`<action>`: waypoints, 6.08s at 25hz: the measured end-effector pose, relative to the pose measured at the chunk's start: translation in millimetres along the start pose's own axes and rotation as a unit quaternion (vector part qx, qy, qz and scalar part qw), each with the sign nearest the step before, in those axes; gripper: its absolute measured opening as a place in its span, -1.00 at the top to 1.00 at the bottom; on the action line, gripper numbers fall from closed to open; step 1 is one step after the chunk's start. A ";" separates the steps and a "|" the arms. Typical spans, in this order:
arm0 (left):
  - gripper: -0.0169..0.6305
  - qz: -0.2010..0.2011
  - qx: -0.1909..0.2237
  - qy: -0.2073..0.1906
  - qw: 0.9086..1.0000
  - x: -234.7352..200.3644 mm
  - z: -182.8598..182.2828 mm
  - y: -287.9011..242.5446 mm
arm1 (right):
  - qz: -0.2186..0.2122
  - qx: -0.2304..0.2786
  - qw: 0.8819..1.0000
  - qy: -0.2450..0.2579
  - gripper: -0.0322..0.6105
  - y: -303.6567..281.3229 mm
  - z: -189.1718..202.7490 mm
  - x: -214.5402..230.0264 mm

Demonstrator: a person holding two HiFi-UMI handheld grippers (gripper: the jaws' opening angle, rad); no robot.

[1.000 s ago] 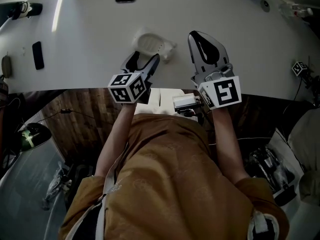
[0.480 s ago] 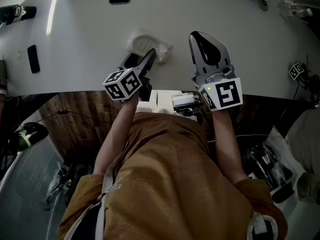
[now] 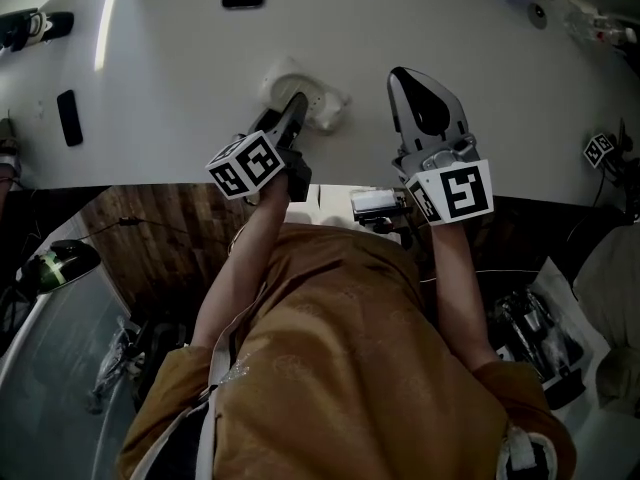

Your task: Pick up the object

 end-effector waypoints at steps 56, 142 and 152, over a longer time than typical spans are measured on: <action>0.50 0.125 0.089 -0.012 0.988 47.0 -44.4 47.6 | 0.095 0.071 0.992 0.043 0.88 60.3 -24.1 -6.6; 0.50 0.312 0.293 -0.073 0.901 181.1 -173.7 158.6 | 0.156 0.163 0.974 0.012 0.88 86.8 -115.9 -7.4; 0.49 0.314 0.290 -0.070 0.902 181.3 -168.9 161.6 | 0.162 0.146 0.976 0.012 0.88 89.4 -109.4 -7.5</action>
Point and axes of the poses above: the fingertips, and each gripper's own axes: y backward along the fingers, x to its right, z out of its underside, the point moved 3 cm from there along y, backward along the fingers, and after that the axes turned 7 degrees about -y, right-handed, at the moved point
